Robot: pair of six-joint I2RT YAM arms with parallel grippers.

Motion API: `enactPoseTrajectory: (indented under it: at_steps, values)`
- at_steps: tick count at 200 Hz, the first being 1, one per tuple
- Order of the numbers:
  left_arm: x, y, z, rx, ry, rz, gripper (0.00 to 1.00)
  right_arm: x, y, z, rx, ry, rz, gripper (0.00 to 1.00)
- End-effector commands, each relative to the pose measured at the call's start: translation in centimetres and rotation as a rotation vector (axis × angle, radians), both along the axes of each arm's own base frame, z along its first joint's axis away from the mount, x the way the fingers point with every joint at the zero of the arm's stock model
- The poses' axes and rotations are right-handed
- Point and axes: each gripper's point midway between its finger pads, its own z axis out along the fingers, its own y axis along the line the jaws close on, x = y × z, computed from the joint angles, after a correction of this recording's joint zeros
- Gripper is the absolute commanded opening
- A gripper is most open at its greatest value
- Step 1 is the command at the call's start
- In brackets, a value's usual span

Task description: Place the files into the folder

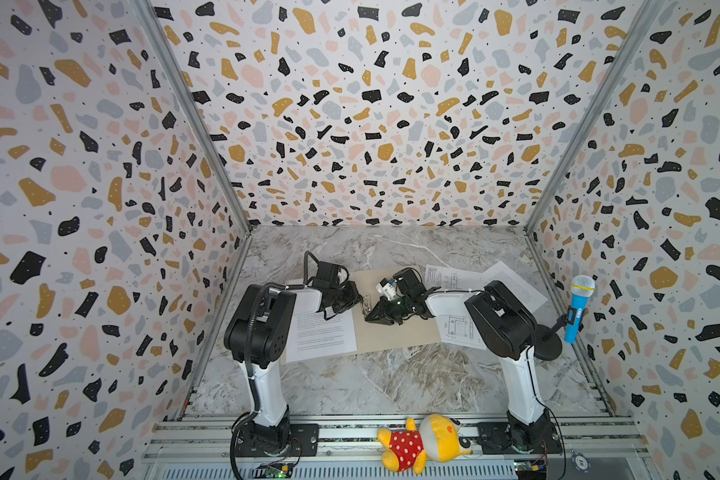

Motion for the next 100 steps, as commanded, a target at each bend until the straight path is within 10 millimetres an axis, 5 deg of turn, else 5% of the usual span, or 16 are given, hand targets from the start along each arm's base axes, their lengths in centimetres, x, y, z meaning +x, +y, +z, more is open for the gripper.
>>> enactPoseTrajectory:
  at_steps: [1, 100]
  values:
    - [0.02, 0.09, -0.54, 0.011, 0.007, -0.017, 0.00, 0.82, 0.10, 0.49, -0.004, -0.012, -0.010, 0.15]
    - [-0.09, -0.02, -0.65, 0.006, 0.008, -0.023, 0.00, 0.99, 0.10, 0.08, -0.010, -0.002, -0.010, 0.08]
